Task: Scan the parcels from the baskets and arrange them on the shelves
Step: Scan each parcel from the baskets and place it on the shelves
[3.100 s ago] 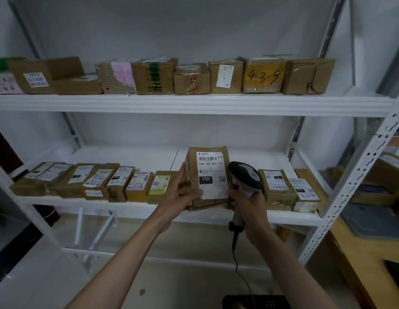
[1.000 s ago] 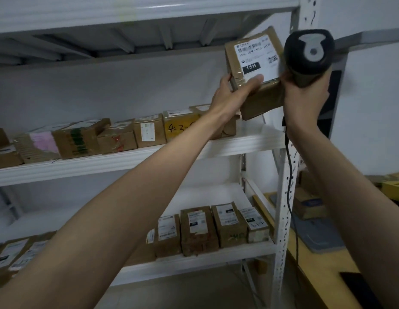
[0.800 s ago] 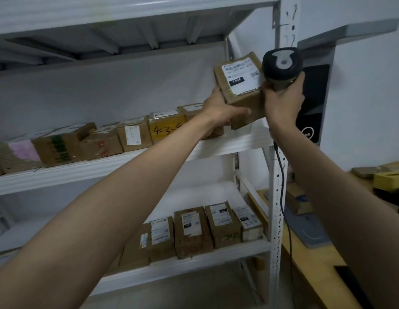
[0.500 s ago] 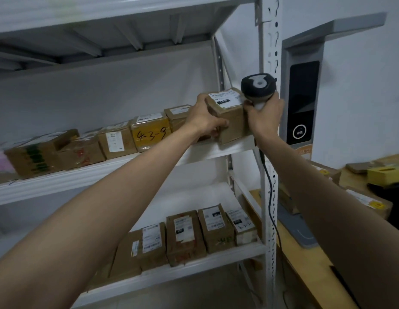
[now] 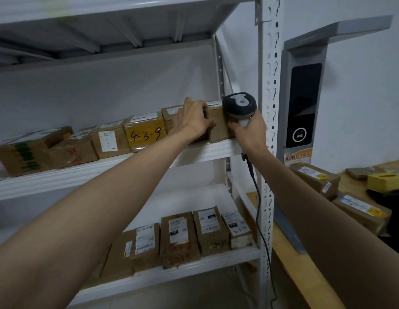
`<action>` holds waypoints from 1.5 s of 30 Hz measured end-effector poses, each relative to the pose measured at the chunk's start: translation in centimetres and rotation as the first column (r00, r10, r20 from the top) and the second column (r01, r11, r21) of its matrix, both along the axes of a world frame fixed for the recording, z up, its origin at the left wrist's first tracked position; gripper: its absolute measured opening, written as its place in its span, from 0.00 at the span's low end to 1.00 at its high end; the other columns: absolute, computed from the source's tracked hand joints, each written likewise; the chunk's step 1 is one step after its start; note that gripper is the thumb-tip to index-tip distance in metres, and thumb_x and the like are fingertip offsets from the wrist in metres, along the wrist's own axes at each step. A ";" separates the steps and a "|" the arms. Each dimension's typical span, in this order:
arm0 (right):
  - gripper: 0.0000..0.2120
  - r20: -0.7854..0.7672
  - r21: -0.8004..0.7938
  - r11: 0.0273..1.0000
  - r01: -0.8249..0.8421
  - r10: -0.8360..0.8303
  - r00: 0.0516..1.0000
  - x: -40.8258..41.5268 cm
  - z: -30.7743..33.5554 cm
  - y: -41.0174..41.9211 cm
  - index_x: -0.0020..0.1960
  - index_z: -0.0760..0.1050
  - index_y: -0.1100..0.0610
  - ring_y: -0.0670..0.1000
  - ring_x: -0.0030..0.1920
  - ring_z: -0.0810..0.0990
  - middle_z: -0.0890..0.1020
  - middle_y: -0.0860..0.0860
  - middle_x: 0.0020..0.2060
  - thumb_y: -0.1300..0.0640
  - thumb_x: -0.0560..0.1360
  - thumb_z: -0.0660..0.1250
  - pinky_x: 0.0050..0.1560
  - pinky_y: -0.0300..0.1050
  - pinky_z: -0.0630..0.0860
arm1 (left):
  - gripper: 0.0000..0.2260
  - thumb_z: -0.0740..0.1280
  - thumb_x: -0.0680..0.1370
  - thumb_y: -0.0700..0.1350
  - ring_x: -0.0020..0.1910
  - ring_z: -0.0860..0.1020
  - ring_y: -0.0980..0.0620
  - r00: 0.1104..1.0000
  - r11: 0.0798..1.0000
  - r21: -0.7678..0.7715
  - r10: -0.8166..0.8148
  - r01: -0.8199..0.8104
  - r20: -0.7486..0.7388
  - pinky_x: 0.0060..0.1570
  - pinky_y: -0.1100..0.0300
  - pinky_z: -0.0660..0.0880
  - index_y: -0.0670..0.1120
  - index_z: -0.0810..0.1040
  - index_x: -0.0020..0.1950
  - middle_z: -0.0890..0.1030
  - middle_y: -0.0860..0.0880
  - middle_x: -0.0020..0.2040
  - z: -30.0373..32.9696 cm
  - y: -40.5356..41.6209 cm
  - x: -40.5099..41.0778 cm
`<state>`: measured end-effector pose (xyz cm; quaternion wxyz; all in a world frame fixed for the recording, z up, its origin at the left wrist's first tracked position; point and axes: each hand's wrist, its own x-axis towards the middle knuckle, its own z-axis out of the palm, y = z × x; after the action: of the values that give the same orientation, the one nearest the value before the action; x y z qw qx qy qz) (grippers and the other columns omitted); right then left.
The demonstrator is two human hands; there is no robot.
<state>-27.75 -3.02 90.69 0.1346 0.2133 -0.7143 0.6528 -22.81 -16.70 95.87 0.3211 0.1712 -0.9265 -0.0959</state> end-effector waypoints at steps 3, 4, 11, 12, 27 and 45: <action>0.24 0.030 0.044 0.998 -0.051 0.049 0.998 -0.1 -0.2 -0.2 0.69 0.69 0.60 0.51 0.61 0.72 0.69 0.57 0.66 0.62 0.75 0.72 0.72 0.48 0.69 | 0.21 0.74 0.75 0.54 0.60 0.76 0.40 0.999 0.999 -0.020 0.035 -0.035 0.006 0.47 0.53 0.69 0.51 0.78 0.66 0.72 0.44 0.65 -0.1 -0.1 -0.3; 0.24 0.033 0.050 0.996 -0.071 0.070 0.997 -0.1 -0.2 -0.2 0.69 0.69 0.61 0.52 0.61 0.73 0.71 0.57 0.65 0.63 0.75 0.72 0.71 0.49 0.70 | 0.20 0.73 0.76 0.54 0.60 0.77 0.39 0.999 0.998 -0.033 0.050 -0.050 0.016 0.47 0.53 0.68 0.52 0.78 0.66 0.72 0.44 0.65 -0.2 -0.1 -0.4; 0.25 0.108 -0.020 0.983 -0.184 0.185 0.977 0.9 -1.6 -0.3 0.70 0.71 0.58 0.51 0.56 0.79 0.80 0.53 0.60 0.63 0.75 0.72 0.51 0.37 0.75 | 0.19 0.70 0.79 0.48 0.60 0.76 0.40 1.000 0.997 0.073 -0.001 0.001 0.004 0.51 0.51 0.73 0.53 0.73 0.69 0.70 0.44 0.66 -0.7 -0.4 -0.3; 0.24 0.115 -0.040 0.981 -0.190 0.193 0.974 1.3 -2.0 -0.3 0.69 0.71 0.59 0.48 0.52 0.79 0.81 0.53 0.58 0.63 0.75 0.72 0.44 0.32 0.75 | 0.21 0.70 0.79 0.47 0.60 0.75 0.43 0.999 0.994 0.106 -0.032 0.036 -0.038 0.52 0.52 0.73 0.52 0.71 0.71 0.69 0.44 0.67 -1.0 -0.4 0.0; 0.06 0.549 0.061 0.938 -0.342 0.255 0.796 9.1 -23.6 3.9 0.53 0.78 0.60 0.48 0.36 0.82 0.81 0.55 0.41 0.67 0.77 0.69 0.40 0.48 0.85 | 0.09 0.63 0.83 0.52 0.32 0.73 0.57 0.965 0.873 0.413 -0.236 0.261 -0.112 0.31 0.66 0.65 0.51 0.69 0.45 0.74 0.53 0.33 -29.2 1.3 11.5; 0.16 0.949 0.311 0.863 -0.398 -0.260 0.176 23.4 -71.7 13.2 0.63 0.74 0.63 0.55 0.42 0.83 0.82 0.61 0.48 0.64 0.76 0.70 0.35 0.46 0.81 | 0.05 0.67 0.80 0.47 0.45 0.80 0.47 0.437 0.699 0.644 -0.496 -0.310 0.750 0.40 0.57 0.72 0.50 0.75 0.45 0.79 0.51 0.41 -77.6 6.1 26.6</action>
<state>-4.38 10.16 18.99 -0.4460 -0.1951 -0.7599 0.4307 3.76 -10.60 18.30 -0.3167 0.2459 -0.8438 -0.3567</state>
